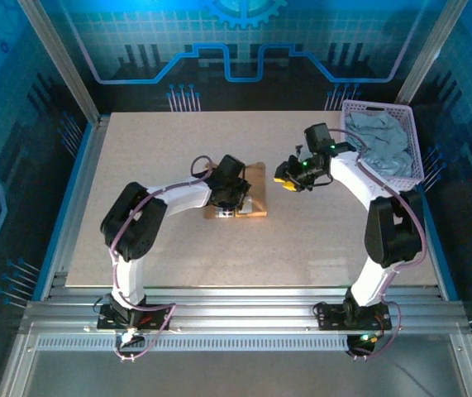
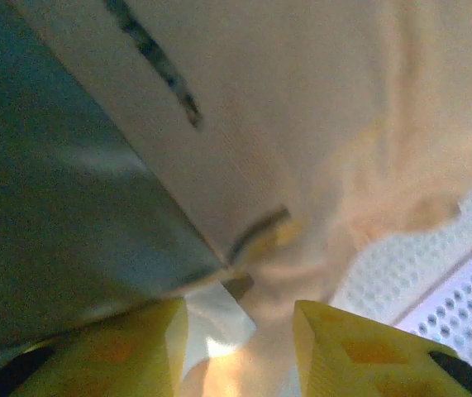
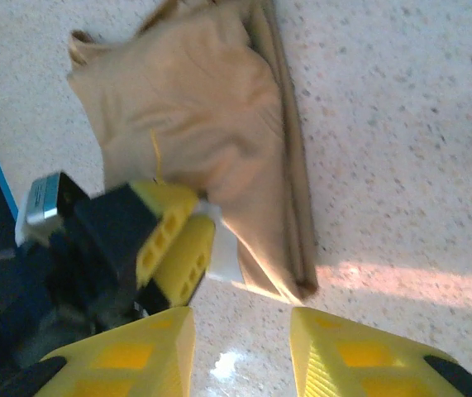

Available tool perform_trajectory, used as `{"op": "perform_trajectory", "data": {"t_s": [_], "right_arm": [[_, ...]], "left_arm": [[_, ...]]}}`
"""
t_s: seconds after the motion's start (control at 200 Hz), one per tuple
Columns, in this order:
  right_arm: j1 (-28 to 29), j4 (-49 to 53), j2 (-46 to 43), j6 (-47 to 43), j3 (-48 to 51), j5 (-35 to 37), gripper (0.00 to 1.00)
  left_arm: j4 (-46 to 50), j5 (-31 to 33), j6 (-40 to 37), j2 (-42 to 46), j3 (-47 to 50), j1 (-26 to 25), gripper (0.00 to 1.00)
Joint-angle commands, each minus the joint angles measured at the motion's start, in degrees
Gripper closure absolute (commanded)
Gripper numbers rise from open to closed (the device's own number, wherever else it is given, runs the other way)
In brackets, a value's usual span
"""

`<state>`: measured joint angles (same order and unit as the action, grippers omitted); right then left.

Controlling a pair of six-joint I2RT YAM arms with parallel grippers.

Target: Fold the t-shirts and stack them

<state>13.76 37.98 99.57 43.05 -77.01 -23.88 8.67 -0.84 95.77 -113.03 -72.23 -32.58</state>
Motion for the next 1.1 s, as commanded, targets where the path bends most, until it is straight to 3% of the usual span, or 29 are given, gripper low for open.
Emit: {"op": "perform_trajectory", "data": {"t_s": [0.0, 0.16, 0.285, 0.505, 0.66, 0.85, 1.095], "right_arm": [[-1.3, -0.1, -4.6, -0.4, 2.5, -2.3, 0.63], [-2.7, 0.2, -7.6, -0.5, 6.2, -2.7, 0.63], [-3.1, 0.6, -8.3, -0.4, 7.2, -3.3, 0.63], [-3.1, 1.1, -8.9, 0.3, 6.9, -3.0, 0.63], [-3.0, 1.6, -8.7, 0.8, 6.4, -2.3, 0.62], [-2.8, 2.2, -7.5, 1.3, 5.9, -1.6, 0.62], [-1.7, 2.5, -5.6, 1.5, 4.2, -0.9, 0.62]], "left_arm": [[0.9, 3.5, 4.7, -3.0, -1.6, 2.0, 0.61], [2.2, 3.4, 2.2, -3.2, 0.5, 7.3, 0.61], [1.1, 2.2, -2.7, -3.1, 1.8, 15.4, 0.61], [4.9, -9.4, -27.0, -9.9, -9.6, 31.5, 0.64], [17.5, -15.0, -43.5, -18.4, -24.8, 39.6, 0.66], [27.7, -16.0, -50.6, -27.5, -40.4, 45.2, 0.66], [32.2, -16.4, -52.0, -33.4, -52.5, 46.0, 0.64]]}}
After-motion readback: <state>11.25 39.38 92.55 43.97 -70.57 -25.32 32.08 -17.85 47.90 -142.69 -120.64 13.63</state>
